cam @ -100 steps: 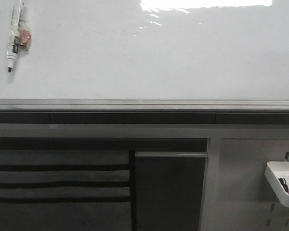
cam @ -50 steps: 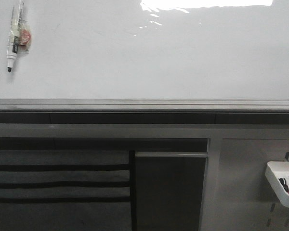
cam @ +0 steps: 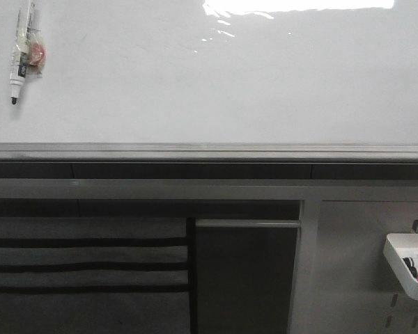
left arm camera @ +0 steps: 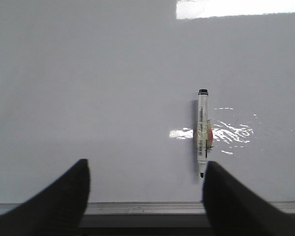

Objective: Write number 3 on whiteboard

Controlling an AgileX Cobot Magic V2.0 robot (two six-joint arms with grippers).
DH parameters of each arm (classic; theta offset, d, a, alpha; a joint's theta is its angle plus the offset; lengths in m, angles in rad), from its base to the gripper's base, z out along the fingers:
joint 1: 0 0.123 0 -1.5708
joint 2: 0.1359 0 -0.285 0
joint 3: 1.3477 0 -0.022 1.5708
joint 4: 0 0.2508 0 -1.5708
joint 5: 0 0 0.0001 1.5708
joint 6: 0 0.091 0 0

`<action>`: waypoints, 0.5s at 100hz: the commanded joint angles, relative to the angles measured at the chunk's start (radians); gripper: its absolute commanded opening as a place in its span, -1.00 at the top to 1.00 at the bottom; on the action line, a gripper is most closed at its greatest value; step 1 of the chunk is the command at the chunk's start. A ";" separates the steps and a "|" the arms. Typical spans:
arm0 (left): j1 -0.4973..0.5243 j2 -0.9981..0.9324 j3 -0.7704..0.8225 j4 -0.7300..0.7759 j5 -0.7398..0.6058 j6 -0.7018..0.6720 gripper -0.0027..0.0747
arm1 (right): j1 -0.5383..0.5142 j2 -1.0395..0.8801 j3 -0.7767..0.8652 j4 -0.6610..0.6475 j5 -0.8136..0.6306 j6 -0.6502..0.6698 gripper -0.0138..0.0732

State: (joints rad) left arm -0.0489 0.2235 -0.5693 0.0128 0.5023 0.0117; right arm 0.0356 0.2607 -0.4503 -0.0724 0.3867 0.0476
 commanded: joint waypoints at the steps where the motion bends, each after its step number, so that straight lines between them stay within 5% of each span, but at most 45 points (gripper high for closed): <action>1: 0.003 0.023 -0.029 0.003 -0.072 -0.012 -0.59 | 0.003 0.018 -0.034 -0.016 -0.084 -0.009 -0.47; 50: 0.003 0.030 -0.007 -0.036 -0.115 -0.012 -0.59 | 0.003 0.018 -0.034 0.042 -0.088 -0.009 -0.47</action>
State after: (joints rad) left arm -0.0489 0.2274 -0.5581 -0.0076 0.4814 0.0117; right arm 0.0356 0.2607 -0.4503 -0.0387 0.3817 0.0455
